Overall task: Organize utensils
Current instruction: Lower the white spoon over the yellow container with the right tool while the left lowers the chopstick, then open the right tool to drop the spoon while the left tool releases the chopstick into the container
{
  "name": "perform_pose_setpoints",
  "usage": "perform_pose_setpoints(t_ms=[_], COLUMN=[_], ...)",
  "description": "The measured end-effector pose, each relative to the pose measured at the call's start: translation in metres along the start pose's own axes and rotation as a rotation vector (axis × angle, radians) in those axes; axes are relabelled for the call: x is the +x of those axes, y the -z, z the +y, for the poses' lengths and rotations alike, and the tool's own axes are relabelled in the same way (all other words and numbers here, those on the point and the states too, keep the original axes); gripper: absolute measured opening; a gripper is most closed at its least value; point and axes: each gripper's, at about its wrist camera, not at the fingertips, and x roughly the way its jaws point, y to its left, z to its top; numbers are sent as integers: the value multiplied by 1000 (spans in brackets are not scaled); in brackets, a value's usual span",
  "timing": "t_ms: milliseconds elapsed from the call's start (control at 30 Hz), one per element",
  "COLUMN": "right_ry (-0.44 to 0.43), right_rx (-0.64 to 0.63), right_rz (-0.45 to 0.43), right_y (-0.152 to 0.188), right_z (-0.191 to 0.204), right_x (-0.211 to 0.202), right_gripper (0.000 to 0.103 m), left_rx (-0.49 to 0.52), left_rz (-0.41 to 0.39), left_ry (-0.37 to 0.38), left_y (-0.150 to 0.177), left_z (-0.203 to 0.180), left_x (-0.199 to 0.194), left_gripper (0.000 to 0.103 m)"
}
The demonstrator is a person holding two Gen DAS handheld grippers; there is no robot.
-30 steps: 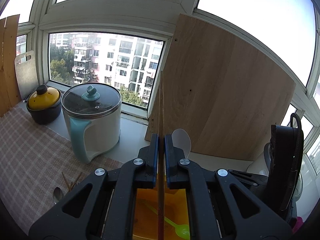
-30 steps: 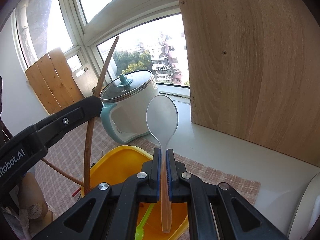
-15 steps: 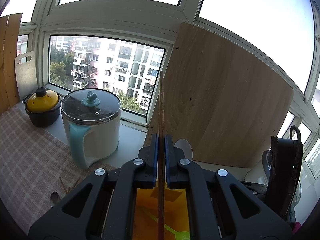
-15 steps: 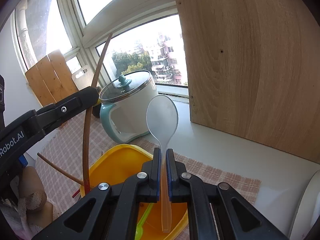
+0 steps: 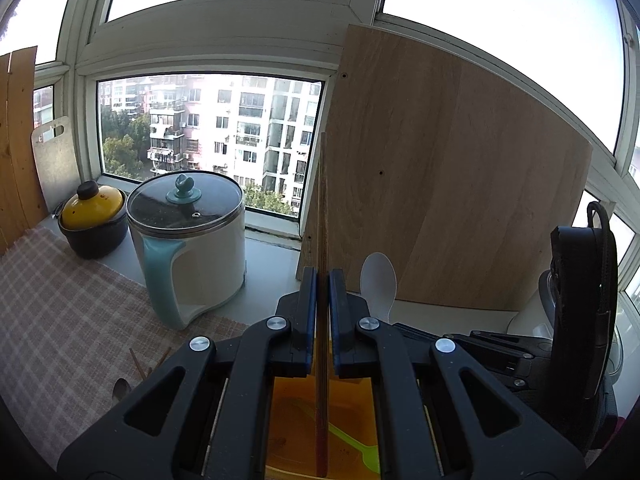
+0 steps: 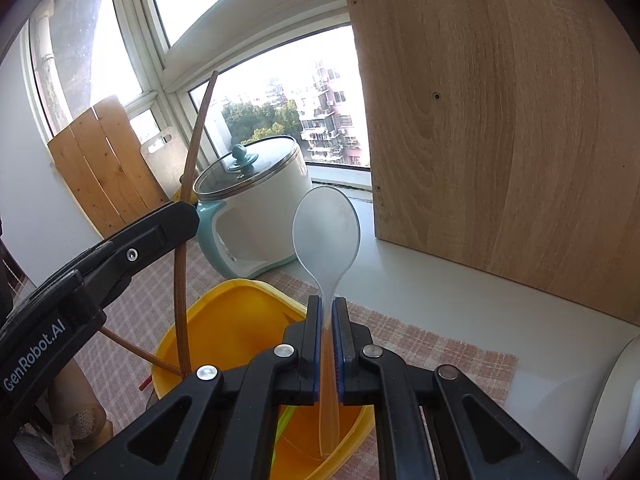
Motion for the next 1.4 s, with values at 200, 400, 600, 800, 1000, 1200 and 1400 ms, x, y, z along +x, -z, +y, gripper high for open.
perform_pose_setpoints(t_ms=[200,400,600,800,1000,1200,1400], right_ry=[8,5,2,4,7,8,11], right_rx=[-4,-5,-12,-16,-12,-14,-9], right_rz=[-1,-1,7,16,23,33,47], right_y=[1,2,4,5,8,9,10], right_z=[0,1,1,0,-1,0,0], right_x=[-4,-6,-7,-9,-10,-9,-6], right_gripper=[3,3,3,3,3,3,3], left_rx=[-7,-16,-13,3,-2,2,2], left_rz=[16,48,104,125,146,164,170], left_ry=[5,20,10,3,12,24,37], left_y=[2,3,8,13,18,24,25], left_z=[3,4,5,3,5,8,9], left_x=[-6,-7,-3,-4,-3,-1,-3], left_gripper=[4,4,4,4,4,4,4])
